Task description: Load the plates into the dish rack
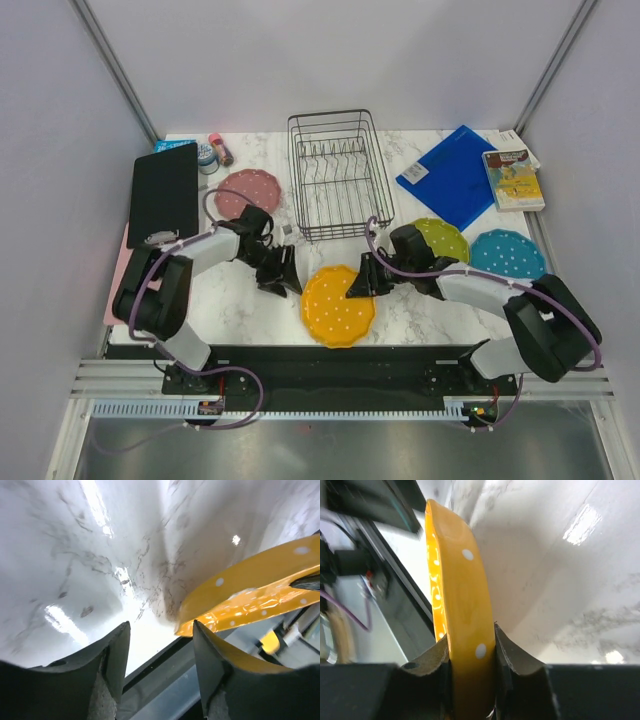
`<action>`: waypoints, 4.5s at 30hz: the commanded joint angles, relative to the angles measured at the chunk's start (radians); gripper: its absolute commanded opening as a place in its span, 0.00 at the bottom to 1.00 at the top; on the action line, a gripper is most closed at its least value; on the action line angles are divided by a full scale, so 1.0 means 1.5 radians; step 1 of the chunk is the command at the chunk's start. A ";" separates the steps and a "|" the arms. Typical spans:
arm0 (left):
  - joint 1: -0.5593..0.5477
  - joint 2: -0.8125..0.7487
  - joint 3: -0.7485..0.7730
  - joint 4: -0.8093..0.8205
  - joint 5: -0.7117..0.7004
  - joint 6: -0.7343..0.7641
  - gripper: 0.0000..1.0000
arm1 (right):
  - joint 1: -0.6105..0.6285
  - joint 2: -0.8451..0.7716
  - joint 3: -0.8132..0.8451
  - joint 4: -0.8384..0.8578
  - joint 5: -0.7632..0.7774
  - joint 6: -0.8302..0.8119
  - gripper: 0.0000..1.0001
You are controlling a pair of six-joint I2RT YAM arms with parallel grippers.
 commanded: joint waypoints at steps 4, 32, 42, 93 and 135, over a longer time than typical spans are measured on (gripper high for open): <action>0.083 -0.280 0.018 -0.007 -0.054 0.095 0.69 | 0.006 -0.114 0.288 -0.409 -0.030 -0.288 0.00; 0.104 -0.075 0.237 0.167 -0.368 0.076 0.73 | -0.012 0.380 0.986 -0.003 0.869 -0.354 0.00; 0.103 -0.033 0.239 0.165 -0.345 0.048 0.72 | -0.013 0.445 1.014 0.032 0.939 -0.489 0.00; 0.187 0.053 0.354 0.063 -0.373 0.139 0.62 | -0.030 0.435 0.949 -0.130 0.908 -0.436 0.78; -0.005 -0.045 -0.078 -0.045 0.022 -0.113 0.15 | -0.076 -0.182 0.154 -0.324 0.214 -0.156 0.98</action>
